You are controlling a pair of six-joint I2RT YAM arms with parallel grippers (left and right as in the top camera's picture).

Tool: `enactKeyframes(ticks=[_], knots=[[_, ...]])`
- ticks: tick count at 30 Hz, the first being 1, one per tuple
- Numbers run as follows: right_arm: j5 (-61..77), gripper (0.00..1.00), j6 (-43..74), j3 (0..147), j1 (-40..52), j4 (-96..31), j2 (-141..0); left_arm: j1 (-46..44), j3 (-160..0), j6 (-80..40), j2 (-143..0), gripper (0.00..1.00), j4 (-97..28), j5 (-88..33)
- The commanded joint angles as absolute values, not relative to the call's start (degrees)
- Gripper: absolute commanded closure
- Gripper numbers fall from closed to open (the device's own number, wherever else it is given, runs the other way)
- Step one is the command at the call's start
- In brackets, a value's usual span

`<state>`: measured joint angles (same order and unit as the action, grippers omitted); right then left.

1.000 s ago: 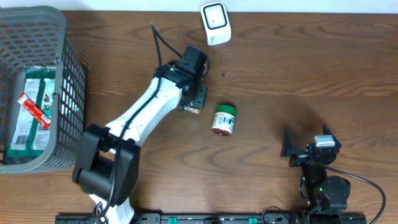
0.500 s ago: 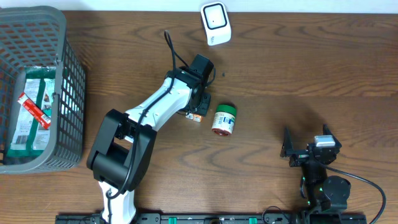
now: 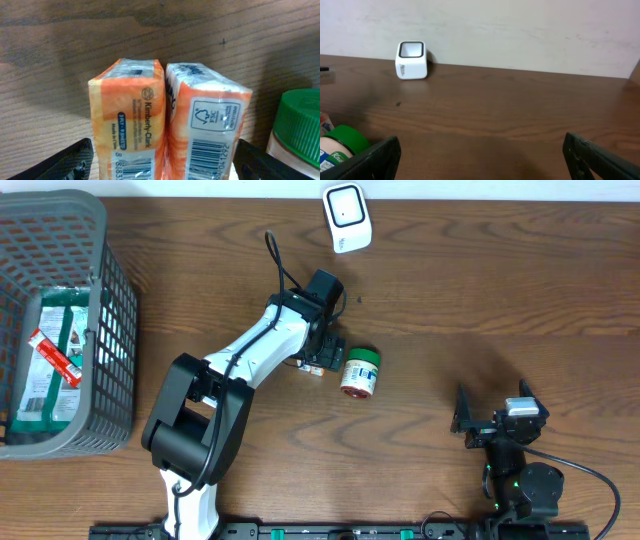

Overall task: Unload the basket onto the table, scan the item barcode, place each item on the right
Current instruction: 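Hold the orange boxes' barcode under the scanner, then lower them, then release the orange boxes beside the jar and return the left gripper to the basket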

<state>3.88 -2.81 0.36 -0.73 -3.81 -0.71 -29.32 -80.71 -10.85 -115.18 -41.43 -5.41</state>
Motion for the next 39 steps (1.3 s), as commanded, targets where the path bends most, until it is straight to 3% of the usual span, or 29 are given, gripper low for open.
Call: enactKeyframes(ticks=[1, 14, 28, 39], knots=[[3.73, 0.01, -3.46, 0.32, -1.04, -4.03, -0.38, -29.21, -83.13, -10.11, -111.85, 0.10, -42.65, -1.85], [3.73, 0.01, -3.46, 0.32, -1.04, -4.05, -0.38, -22.94, -89.36, -2.79, -94.28, 0.09, -50.30, 5.06], [3.73, 0.01, -3.46, 0.32, -1.04, -4.03, -0.38, 2.96, -97.97, 0.45, -80.31, 0.09, -56.10, 5.04], [3.73, 0.01, -3.46, 0.32, -1.04, -4.05, -0.38, 19.99, -97.95, 7.97, -78.35, 0.08, -54.59, 5.06]])
